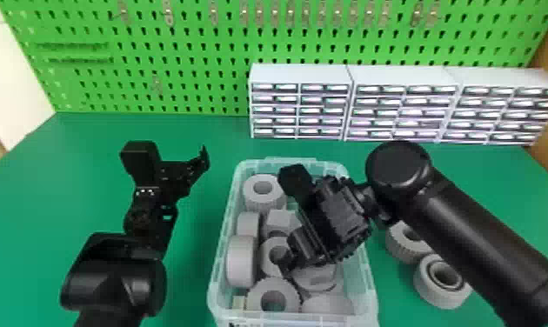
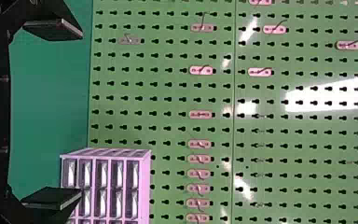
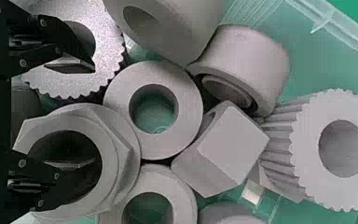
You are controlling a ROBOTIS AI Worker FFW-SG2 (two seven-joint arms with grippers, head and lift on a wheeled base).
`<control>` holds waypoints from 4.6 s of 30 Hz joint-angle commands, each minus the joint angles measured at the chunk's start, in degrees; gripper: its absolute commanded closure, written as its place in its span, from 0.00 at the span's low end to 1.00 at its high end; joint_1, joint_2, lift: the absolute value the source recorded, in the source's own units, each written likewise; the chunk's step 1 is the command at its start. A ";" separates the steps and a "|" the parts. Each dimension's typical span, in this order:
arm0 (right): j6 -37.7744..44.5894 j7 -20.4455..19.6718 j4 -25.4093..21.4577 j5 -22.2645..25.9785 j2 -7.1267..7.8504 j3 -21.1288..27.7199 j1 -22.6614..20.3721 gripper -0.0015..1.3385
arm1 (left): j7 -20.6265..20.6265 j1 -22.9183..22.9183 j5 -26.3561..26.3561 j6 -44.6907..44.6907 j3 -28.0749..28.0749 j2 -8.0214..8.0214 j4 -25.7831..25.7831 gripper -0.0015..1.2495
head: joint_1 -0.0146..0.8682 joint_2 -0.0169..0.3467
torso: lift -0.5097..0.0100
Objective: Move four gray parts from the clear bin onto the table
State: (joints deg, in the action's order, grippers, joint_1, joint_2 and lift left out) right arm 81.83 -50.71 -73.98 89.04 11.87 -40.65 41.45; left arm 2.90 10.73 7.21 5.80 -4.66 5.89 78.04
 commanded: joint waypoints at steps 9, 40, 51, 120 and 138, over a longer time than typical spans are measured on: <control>0.70 -0.09 1.38 0.70 -0.09 0.05 0.30 0.81 | 0.00 -0.09 0.09 0.09 0.09 0.09 0.00 0.08 | 0.80 0.24 | 0.88; 2.37 -0.09 -2.40 -0.45 -0.35 4.00 2.58 0.81 | 0.00 -0.27 0.18 0.18 0.27 0.09 0.00 0.08 | 0.80 0.24 | 0.88; 3.68 -0.09 -4.51 -0.53 -0.44 7.61 3.02 0.81 | 0.00 -0.80 0.18 0.18 0.18 0.18 0.00 0.08 | 0.80 0.24 | 0.88; 8.25 -0.18 -8.90 -15.21 1.49 36.52 -3.92 0.81 | 0.35 -2.03 0.53 0.18 -0.52 0.09 0.00 0.08 | 0.80 0.24 | 0.88; 8.25 -0.18 -8.64 -14.24 2.02 35.56 -6.38 0.81 | 0.71 -1.94 0.53 0.18 -0.70 0.09 0.00 0.08 | 0.80 0.24 | 0.88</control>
State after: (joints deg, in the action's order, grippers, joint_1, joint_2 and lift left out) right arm 90.00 -50.89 -82.72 74.72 13.73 -4.57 35.48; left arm 3.58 8.78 7.73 5.98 -5.35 5.97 78.05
